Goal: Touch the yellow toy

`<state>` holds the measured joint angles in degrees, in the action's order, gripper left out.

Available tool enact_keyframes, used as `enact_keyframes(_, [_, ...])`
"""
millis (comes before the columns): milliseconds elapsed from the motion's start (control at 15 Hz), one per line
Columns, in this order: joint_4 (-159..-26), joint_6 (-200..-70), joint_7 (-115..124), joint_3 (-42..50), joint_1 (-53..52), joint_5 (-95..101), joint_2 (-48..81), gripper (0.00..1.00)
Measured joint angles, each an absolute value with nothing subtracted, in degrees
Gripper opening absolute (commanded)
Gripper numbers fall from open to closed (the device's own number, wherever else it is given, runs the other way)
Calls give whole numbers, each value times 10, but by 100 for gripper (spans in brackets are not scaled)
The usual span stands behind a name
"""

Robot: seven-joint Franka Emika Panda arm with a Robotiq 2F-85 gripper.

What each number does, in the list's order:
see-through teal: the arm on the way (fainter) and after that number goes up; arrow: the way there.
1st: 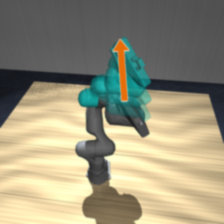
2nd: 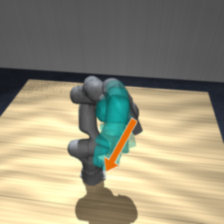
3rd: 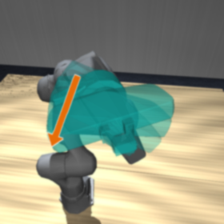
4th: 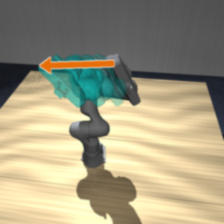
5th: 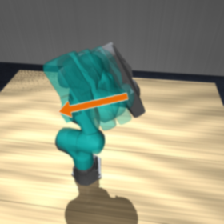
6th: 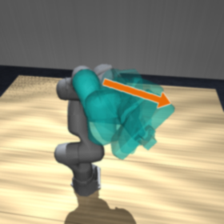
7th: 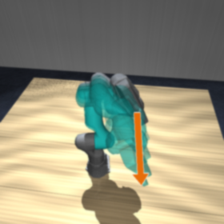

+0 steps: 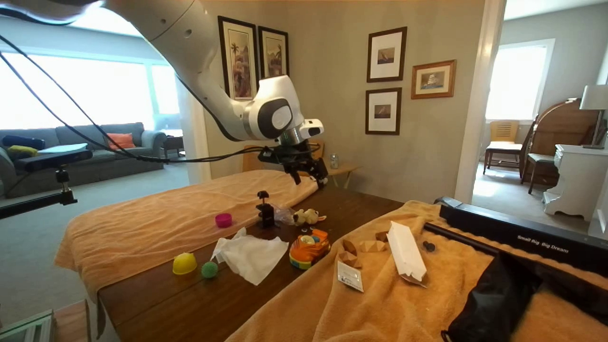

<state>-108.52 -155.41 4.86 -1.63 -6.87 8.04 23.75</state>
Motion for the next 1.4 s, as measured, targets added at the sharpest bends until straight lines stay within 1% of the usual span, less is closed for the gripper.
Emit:
enact_keyframes(400, [-1085,-1554,47,-12,-66,80,238,100])
enact_keyframes(733, [-1056,-1538,130,14,-78,80,257,100])
enact_keyframes(1000, [-994,-1455,190,14,-80,46,299,100])
enact_keyframes(1400, [-879,-1335,203,-8,-82,2,370,100])
